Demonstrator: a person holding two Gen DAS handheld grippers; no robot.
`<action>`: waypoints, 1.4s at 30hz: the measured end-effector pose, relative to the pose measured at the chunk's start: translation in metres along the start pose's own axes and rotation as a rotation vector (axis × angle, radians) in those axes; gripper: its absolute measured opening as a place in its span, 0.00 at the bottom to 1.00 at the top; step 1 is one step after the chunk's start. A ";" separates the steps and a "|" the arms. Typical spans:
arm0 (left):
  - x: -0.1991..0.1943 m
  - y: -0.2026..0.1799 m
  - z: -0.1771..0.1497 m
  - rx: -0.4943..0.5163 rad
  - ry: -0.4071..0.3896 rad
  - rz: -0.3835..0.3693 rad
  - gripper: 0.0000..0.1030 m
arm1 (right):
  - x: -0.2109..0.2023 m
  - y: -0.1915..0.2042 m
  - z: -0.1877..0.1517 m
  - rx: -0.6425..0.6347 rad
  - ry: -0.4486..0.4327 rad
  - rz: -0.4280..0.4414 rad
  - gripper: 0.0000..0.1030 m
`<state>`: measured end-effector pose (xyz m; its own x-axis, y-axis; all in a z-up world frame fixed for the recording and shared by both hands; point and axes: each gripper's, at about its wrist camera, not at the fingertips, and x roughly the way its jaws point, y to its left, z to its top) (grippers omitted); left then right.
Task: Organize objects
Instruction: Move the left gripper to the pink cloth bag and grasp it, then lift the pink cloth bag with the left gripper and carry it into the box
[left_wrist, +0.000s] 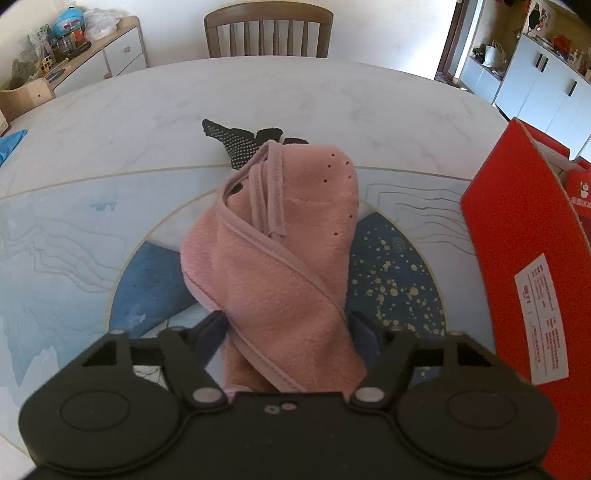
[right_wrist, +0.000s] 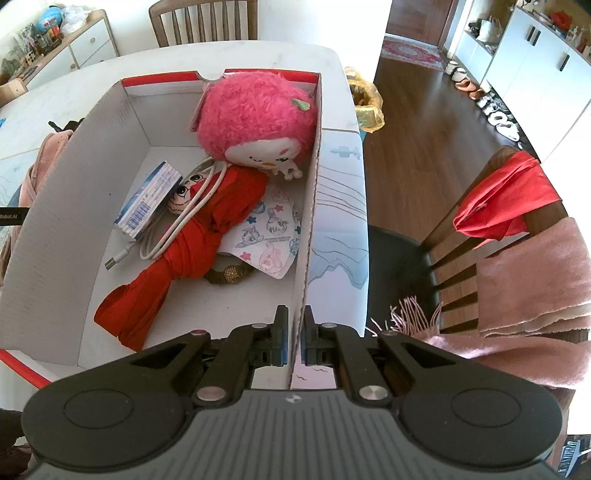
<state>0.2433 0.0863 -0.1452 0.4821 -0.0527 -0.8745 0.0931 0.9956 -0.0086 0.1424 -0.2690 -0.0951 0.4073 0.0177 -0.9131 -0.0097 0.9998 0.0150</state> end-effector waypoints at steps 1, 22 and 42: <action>0.000 0.000 0.000 0.000 -0.002 0.000 0.55 | 0.000 0.000 0.000 0.000 -0.001 0.000 0.06; -0.060 0.017 0.004 -0.025 -0.096 -0.048 0.19 | 0.002 0.002 0.001 0.005 0.003 0.003 0.06; -0.150 -0.060 0.023 0.078 -0.207 -0.241 0.19 | 0.002 0.002 0.003 -0.003 -0.004 0.007 0.06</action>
<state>0.1859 0.0327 -0.0023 0.6042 -0.3091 -0.7344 0.2892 0.9439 -0.1593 0.1457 -0.2667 -0.0956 0.4110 0.0248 -0.9113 -0.0157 0.9997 0.0201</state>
